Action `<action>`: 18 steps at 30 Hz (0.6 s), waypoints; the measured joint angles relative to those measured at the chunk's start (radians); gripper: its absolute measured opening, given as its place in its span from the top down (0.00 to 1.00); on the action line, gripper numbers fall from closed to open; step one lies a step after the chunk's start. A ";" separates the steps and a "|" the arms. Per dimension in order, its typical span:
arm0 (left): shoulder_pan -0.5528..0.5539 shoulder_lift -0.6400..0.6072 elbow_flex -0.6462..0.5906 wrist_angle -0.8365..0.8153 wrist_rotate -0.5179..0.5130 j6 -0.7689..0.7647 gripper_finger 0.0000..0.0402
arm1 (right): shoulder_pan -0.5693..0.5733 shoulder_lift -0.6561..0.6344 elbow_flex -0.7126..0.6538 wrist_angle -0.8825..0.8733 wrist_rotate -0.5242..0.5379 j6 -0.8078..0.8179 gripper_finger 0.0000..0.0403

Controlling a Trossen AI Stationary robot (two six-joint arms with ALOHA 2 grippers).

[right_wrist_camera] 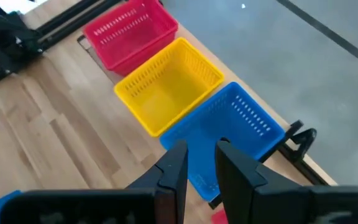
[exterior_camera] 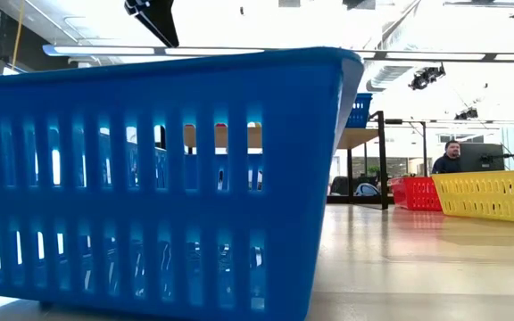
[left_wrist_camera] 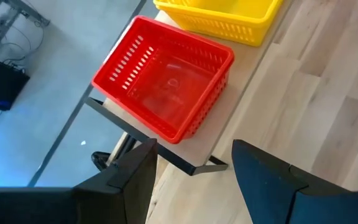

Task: Stack baskets on shelf by color
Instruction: Stack the blue basket on top of the blue basket on the shelf

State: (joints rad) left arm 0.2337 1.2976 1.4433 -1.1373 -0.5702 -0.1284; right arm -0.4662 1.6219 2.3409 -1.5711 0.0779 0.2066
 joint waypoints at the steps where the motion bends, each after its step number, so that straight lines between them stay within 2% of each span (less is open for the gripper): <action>1: 0.000 0.000 0.000 0.001 0.010 0.000 0.50 | 0.012 -0.006 0.000 0.000 0.007 0.008 0.83; 5: 0.000 0.000 0.000 0.045 0.071 -0.023 0.50 | 0.054 -0.045 -0.058 0.002 0.105 0.063 0.83; 9: 0.000 0.000 0.000 0.083 0.132 -0.071 0.50 | 0.071 -0.131 -0.238 0.004 0.214 0.146 0.83; 18: 0.000 0.000 0.000 0.090 0.292 -0.260 0.50 | 0.071 -0.352 -0.583 0.126 0.202 0.330 0.83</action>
State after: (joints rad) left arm 0.2333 1.2976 1.4433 -1.0473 -0.2782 -0.3888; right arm -0.3950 1.2697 1.7583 -1.4449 0.2801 0.5370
